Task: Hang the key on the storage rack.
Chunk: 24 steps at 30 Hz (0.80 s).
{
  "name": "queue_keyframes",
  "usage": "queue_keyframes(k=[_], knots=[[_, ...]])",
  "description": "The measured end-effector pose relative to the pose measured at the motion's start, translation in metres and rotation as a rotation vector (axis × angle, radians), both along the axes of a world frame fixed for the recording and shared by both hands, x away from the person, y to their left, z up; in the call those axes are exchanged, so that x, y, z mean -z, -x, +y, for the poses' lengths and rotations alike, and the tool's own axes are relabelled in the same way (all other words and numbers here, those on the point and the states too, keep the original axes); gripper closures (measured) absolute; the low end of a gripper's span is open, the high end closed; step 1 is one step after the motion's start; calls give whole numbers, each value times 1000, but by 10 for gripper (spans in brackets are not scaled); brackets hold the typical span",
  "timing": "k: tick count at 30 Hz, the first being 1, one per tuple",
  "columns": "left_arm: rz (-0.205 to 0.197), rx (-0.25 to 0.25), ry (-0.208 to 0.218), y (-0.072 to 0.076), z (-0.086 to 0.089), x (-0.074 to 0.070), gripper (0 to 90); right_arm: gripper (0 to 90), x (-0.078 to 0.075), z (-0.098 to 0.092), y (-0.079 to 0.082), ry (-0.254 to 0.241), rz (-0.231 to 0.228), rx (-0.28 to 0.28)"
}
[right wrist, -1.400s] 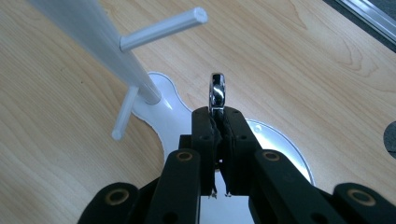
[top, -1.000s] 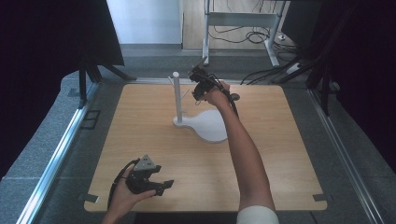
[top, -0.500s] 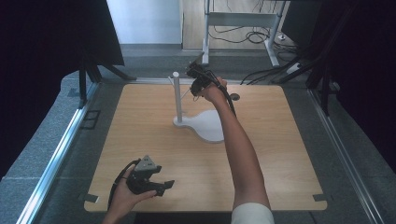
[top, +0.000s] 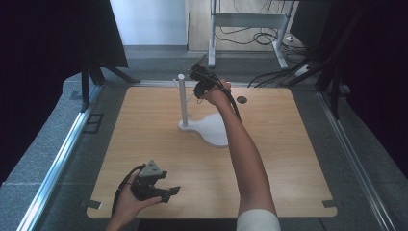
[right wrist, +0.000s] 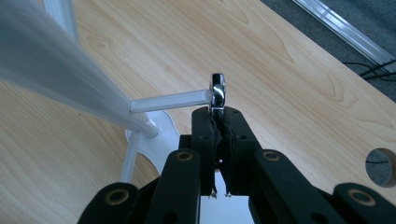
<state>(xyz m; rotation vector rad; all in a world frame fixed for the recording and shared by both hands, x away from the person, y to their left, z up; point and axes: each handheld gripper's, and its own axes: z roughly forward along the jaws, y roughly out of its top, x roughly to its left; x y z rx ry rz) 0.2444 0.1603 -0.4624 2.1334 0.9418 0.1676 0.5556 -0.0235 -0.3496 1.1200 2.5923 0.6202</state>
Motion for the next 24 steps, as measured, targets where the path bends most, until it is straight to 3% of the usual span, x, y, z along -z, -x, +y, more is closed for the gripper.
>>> queue_keyframes(k=[7, 18, 24], knots=[[2, 4, 0, 0, -3, 1, 240, 843, -3, 7, 8, 21, -17, -19], [5, 9, -4, 0, -4, 2, 240, 839, 4, 17, 17, 33, -11, -35], [7, 17, -11, 1, -7, 3, 240, 791, 5, 19, 24, 5, -2, -61]])
